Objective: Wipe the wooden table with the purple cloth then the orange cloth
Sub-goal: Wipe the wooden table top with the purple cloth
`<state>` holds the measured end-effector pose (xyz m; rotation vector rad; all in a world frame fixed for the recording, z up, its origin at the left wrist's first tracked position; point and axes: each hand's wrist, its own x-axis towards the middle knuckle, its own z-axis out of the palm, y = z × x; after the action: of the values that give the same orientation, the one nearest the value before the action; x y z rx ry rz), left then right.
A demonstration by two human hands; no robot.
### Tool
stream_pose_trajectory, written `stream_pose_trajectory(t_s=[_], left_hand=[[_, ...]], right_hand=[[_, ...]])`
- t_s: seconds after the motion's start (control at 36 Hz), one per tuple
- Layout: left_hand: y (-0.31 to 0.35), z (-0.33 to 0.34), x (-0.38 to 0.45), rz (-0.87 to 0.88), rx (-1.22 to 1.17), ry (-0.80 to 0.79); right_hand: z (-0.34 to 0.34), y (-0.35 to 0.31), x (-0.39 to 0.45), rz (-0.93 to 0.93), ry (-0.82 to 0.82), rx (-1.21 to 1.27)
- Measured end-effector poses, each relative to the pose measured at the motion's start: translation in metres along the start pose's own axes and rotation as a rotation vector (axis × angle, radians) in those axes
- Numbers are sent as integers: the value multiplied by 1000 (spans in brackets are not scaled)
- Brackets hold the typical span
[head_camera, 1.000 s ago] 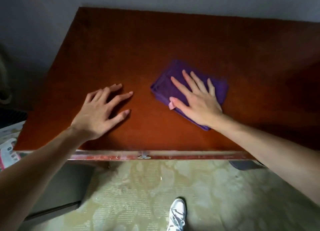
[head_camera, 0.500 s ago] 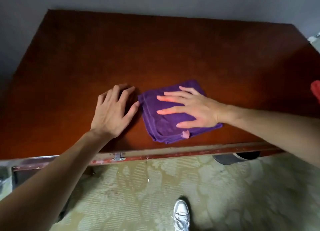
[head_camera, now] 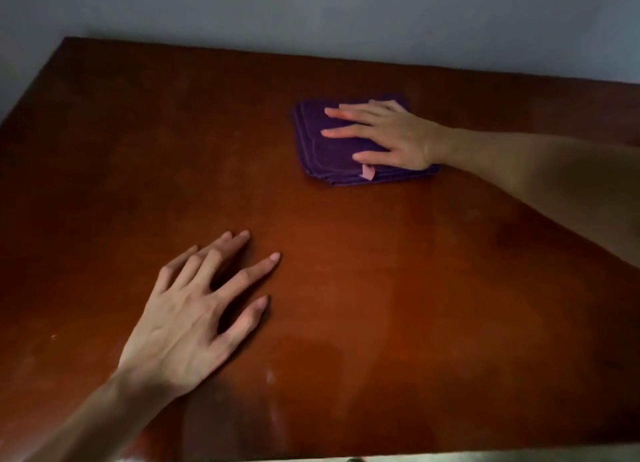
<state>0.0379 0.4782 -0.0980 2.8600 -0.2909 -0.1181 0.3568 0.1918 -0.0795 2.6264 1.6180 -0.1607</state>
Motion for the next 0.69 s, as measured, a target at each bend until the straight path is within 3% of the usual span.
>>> stream_pose_trajectory(t_s=[0.14,0.33,0.53,0.69], left_hand=[[2,-2,2,-9,-24,5],[1,-1,1,0,-30,35],[-3,2,0,12,-11,51],[-3,4,0,13,-2,72]], right_hand=[[-6,37,23,107,21,24],[0,50,48,695,160,212],[1,21,34,819,132,254],[13,-53,-16,890,135,252]])
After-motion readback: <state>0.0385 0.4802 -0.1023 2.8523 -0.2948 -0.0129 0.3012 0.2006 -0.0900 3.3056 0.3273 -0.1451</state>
